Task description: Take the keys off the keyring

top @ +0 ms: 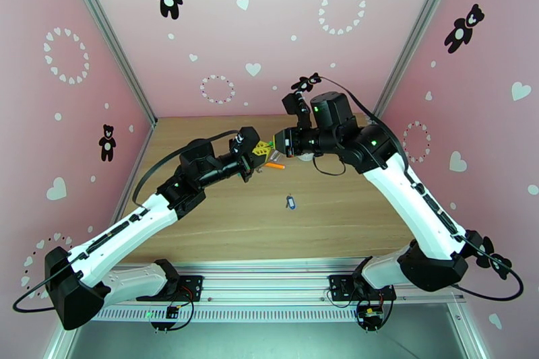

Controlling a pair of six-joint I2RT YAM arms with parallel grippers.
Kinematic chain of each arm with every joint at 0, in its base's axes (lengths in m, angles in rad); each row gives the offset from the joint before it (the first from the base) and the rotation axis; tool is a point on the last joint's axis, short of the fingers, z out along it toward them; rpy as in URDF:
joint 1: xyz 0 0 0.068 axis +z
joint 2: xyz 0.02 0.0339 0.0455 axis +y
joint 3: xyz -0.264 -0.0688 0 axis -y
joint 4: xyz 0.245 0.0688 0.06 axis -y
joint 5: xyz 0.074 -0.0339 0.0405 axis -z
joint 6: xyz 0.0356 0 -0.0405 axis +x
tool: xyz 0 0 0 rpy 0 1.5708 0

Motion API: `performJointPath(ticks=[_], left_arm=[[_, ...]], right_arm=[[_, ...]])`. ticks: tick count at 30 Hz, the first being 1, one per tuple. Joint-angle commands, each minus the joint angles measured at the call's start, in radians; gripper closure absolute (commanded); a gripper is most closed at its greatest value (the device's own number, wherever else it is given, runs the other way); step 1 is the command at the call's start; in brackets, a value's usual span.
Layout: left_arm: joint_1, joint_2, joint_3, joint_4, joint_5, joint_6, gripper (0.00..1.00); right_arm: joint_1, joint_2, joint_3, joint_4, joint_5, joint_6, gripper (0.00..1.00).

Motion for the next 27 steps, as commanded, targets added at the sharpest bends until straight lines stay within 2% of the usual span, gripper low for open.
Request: performJointPath(ticks=[1,5,9,14,19,22,24,27], left_arm=[[-0.011,-0.003,-0.001,0.045,-0.008,-0.001,1.0],[-0.011,-0.022,-0.006,0.086,0.008,-0.03,1.0],[-0.011,-0.038,-0.012,0.148,0.028,-0.074,1.0],[-0.011,-0.042,-0.013,0.238,0.106,-0.145,1.0],[-0.011,-0.037,-0.037,0.356,0.117,-0.229,1.0],[-0.012,-0.039,-0.069,0.494,0.133,-0.295,1.0],[-0.014,-0.035,-0.07,0.531,0.146,-0.32,1.0],[-0.015,-0.015,-0.076,0.595,0.181,-0.356,1.0]], right_arm=[[0.005,-0.008,-0.013,0.008,0.014,0.001,0.93],[-0.007,-0.039,-0.066,0.039,0.019,0.009,1.0],[-0.032,-0.084,-0.144,0.101,-0.005,0.042,1.0],[-0.052,-0.112,-0.205,0.184,-0.054,0.025,1.0],[-0.092,-0.145,-0.264,0.253,-0.07,0.047,1.0],[-0.095,-0.148,-0.281,0.282,-0.099,-0.011,1.0],[-0.1,-0.158,-0.295,0.293,-0.09,-0.05,1.0],[-0.11,-0.162,-0.337,0.403,-0.153,-0.056,1.0]])
